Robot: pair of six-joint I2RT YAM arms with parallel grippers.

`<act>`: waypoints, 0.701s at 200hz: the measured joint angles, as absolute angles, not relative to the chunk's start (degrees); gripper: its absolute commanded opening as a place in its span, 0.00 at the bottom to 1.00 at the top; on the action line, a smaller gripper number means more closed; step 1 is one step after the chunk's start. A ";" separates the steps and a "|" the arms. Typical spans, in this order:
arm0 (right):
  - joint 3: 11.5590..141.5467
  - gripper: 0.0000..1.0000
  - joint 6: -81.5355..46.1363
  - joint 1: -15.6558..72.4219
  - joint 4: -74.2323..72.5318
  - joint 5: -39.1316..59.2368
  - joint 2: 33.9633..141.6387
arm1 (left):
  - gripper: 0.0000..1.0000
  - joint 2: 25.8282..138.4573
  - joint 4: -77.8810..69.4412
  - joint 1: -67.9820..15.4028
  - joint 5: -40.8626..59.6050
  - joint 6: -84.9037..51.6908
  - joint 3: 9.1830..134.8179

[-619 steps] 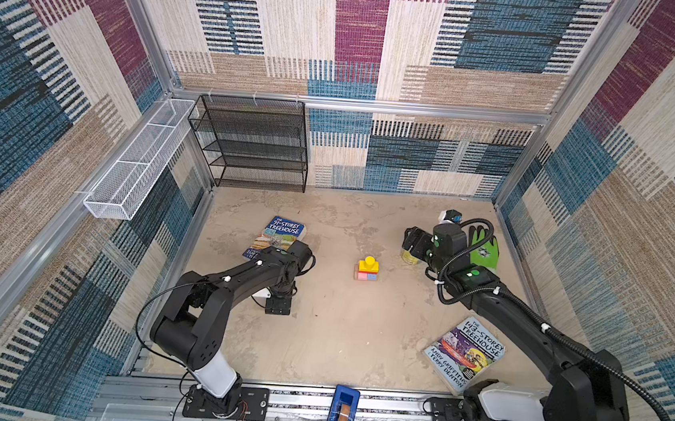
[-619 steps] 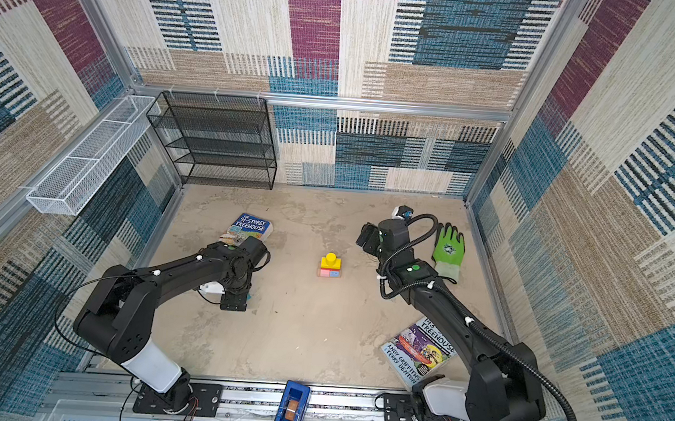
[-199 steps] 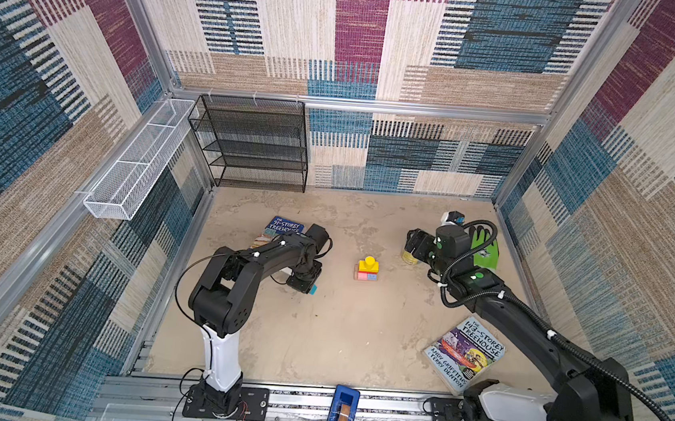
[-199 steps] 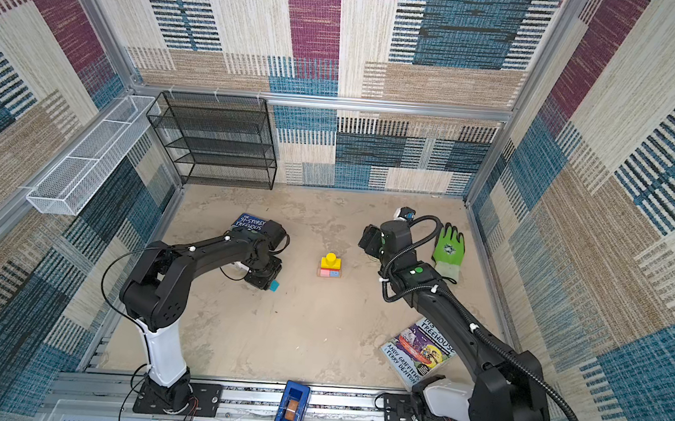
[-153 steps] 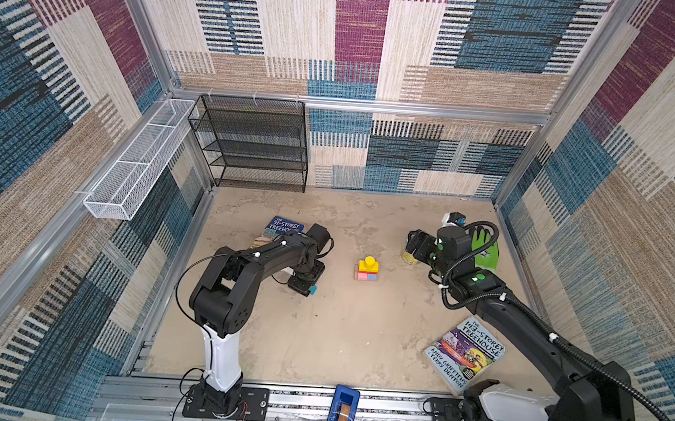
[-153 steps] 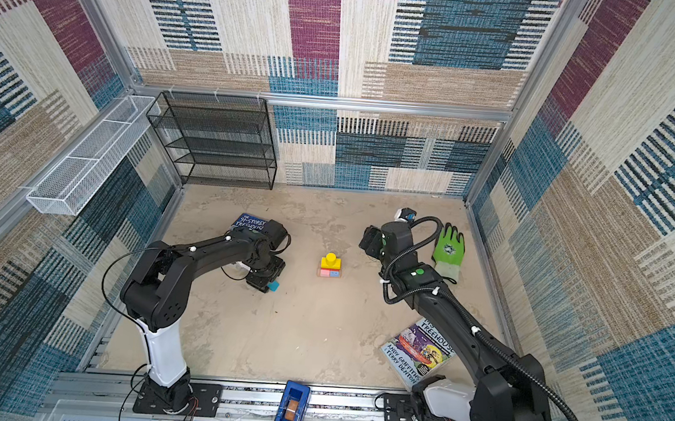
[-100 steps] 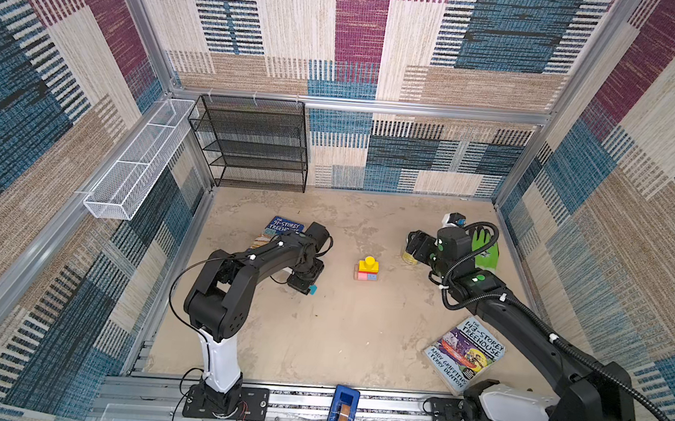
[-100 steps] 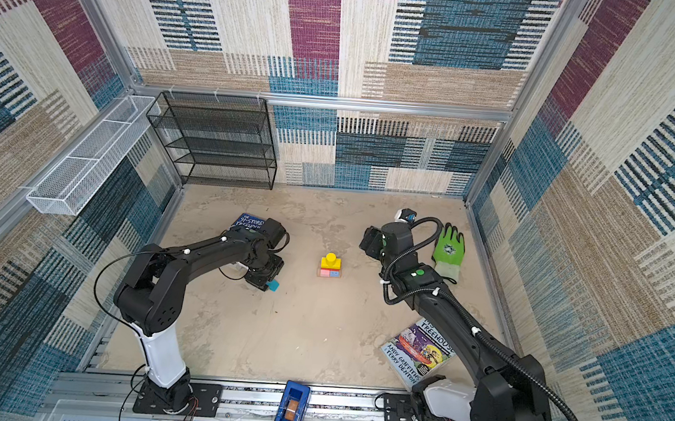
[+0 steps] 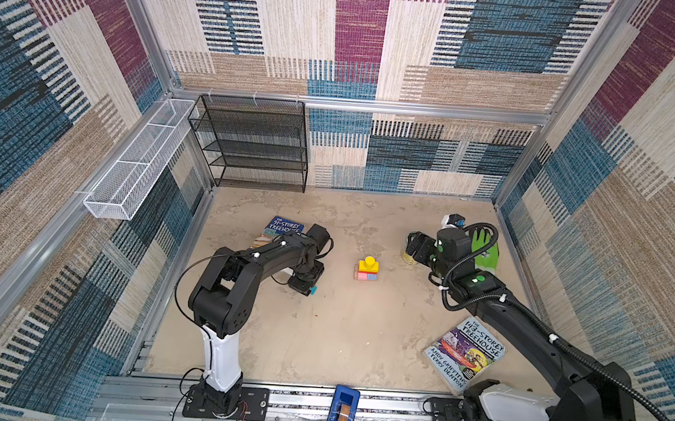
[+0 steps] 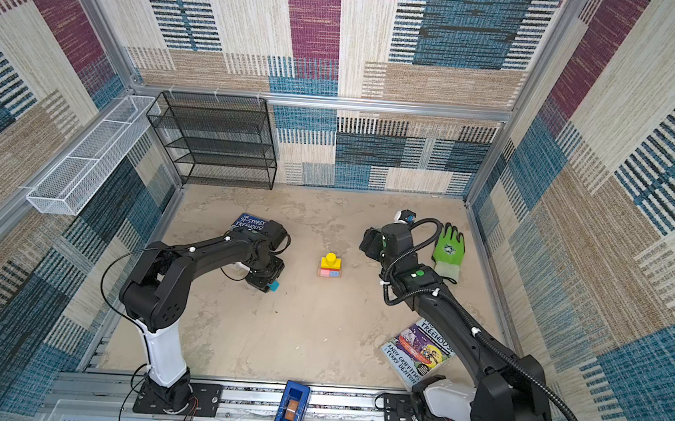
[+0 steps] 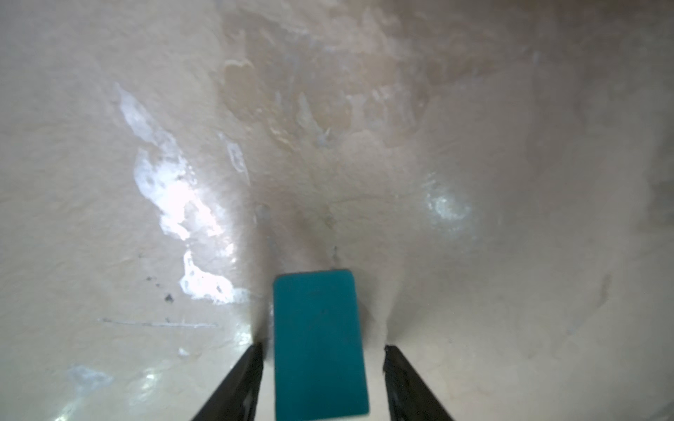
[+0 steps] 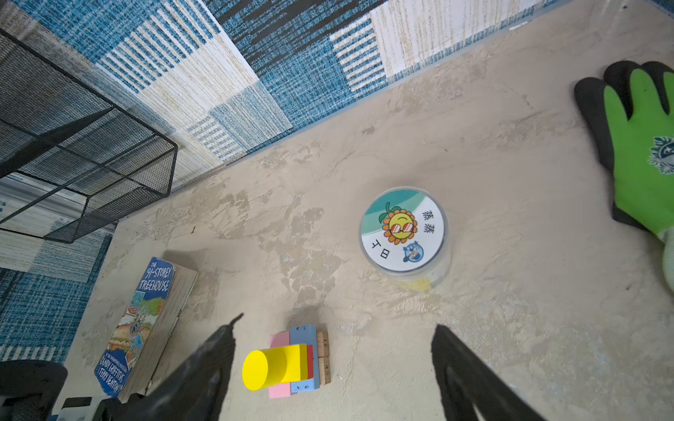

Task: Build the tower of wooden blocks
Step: 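Close the left gripper on the teal block and lift it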

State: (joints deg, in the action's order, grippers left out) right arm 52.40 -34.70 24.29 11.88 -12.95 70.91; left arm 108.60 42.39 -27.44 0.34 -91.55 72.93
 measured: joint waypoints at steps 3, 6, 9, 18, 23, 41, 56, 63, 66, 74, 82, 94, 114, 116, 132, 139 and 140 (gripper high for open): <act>52.38 0.86 -34.70 24.29 11.88 -12.99 70.87 | 0.53 108.64 42.39 -27.44 0.40 -91.57 72.93; 52.36 0.86 -34.70 24.29 11.88 -13.02 70.83 | 0.53 108.64 42.39 -27.44 0.40 -91.57 72.93; 52.34 0.86 -34.72 24.29 11.88 -13.02 70.81 | 0.53 108.64 42.39 -27.44 0.40 -91.57 72.93; 52.31 0.86 -34.89 24.29 11.88 -13.02 70.78 | 0.53 108.64 42.39 -27.44 0.40 -91.57 72.93; 52.25 0.86 -34.89 24.29 11.88 -13.02 70.76 | 0.53 108.64 42.39 -27.44 0.40 -91.57 72.93; 52.23 0.86 -35.09 24.29 11.88 -13.02 70.72 | 0.53 108.62 42.41 -27.44 0.43 -91.57 72.93; 52.23 0.86 -35.09 24.29 11.88 -13.02 70.70 | 0.54 108.29 42.41 -27.44 0.43 -91.59 72.93; 52.23 0.86 -35.09 24.29 11.88 -13.02 70.70 | 0.54 108.12 42.39 -27.44 0.40 -91.59 72.93; 52.23 0.86 -35.09 24.29 11.88 -13.02 70.70 | 0.54 108.03 42.39 -27.44 0.40 -91.59 72.93; 52.23 0.85 -35.09 24.29 11.86 -13.02 70.70 | 0.54 107.85 42.41 -27.44 0.40 -91.59 72.93; 52.23 0.85 -35.09 24.29 11.88 -13.02 70.70 | 0.54 107.63 42.41 -27.44 0.40 -91.59 72.93; 52.23 0.85 -35.09 24.29 11.86 -13.02 70.70 | 0.54 107.39 42.39 -27.44 0.38 -91.59 72.93; 52.21 0.85 -35.09 24.29 11.86 -12.99 70.70 | 0.52 107.24 42.41 -27.44 0.38 -91.59 72.93; 52.21 0.85 -35.09 24.29 11.86 -12.99 70.70 | 0.52 107.24 42.41 -27.44 0.38 -91.59 72.93; 52.21 0.85 -35.09 24.29 11.86 -12.99 70.70 | 0.50 107.24 42.41 -27.44 0.38 -91.59 72.93; 52.21 0.85 -35.09 24.29 11.86 -12.99 70.72 | 0.50 107.24 42.41 -27.44 0.38 -91.59 72.93; 52.21 0.85 -35.09 24.29 11.86 -12.99 70.72 | 0.50 107.24 42.41 -27.44 0.38 -91.59 72.93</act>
